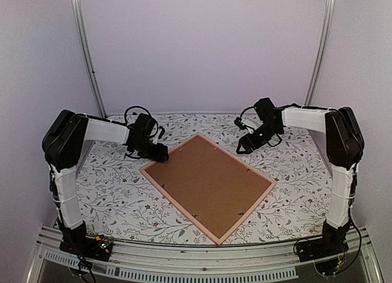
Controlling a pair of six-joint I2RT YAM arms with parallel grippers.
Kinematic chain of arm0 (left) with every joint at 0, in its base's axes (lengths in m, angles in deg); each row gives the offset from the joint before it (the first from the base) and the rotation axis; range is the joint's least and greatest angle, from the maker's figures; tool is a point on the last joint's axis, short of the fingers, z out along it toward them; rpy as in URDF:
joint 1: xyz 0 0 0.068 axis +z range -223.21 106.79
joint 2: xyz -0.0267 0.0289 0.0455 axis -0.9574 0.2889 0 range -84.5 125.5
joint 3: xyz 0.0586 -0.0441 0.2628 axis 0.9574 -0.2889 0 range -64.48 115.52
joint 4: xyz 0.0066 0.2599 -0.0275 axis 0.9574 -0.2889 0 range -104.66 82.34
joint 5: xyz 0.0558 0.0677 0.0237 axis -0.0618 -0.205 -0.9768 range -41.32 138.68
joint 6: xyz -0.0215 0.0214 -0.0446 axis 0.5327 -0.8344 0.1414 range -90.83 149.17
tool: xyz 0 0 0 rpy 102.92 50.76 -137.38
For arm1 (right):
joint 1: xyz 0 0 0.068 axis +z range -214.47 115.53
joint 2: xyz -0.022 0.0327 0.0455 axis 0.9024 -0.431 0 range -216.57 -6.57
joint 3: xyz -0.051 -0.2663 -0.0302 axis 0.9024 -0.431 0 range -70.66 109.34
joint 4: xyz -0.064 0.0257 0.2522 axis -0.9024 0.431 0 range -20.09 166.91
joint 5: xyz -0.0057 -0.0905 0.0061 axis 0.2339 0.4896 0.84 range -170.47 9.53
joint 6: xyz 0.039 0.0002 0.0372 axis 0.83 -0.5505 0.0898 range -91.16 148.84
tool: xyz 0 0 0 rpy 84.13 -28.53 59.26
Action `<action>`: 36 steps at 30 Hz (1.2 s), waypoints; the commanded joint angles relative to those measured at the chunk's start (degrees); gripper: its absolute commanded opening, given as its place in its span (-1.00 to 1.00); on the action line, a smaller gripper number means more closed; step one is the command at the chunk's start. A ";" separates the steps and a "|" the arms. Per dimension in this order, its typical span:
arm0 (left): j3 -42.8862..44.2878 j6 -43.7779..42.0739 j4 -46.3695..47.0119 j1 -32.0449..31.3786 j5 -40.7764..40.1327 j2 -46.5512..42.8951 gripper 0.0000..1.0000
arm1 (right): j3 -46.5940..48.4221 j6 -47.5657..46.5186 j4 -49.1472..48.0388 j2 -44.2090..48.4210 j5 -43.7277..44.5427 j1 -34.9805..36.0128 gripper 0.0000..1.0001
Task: Put the photo into the frame
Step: Rotate the photo frame at the center of the board.
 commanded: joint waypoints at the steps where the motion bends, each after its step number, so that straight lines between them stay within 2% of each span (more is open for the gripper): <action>1: 0.01 -0.08 0.69 0.85 -0.62 2.07 0.21 | -7.72 12.47 -0.82 8.47 9.49 -0.50 0.46; 4: -1.90 1.50 1.62 0.83 -0.44 1.19 -0.03 | -14.44 19.76 0.71 13.75 12.56 -0.80 0.47; 7: -5.96 3.80 2.92 0.87 -0.19 -1.15 -0.19 | -20.29 25.29 1.73 19.11 14.16 -0.83 0.47; 17: -22.11 12.06 9.96 0.75 3.32 -12.83 -0.40 | -35.31 35.93 3.60 31.19 11.25 -0.81 0.53; 22: -30.12 15.81 12.74 -1.04 4.59 -18.71 -0.36 | -42.02 39.99 -1.50 34.81 5.82 -0.80 0.59; 27: -36.51 19.62 13.43 -6.45 3.03 -24.71 -0.27 | -45.48 42.00 -6.38 34.44 2.67 -0.79 0.60; 36: -42.38 27.78 12.77 -17.38 1.71 -31.22 -0.15 | -43.45 40.47 -10.99 27.61 0.55 -0.71 0.52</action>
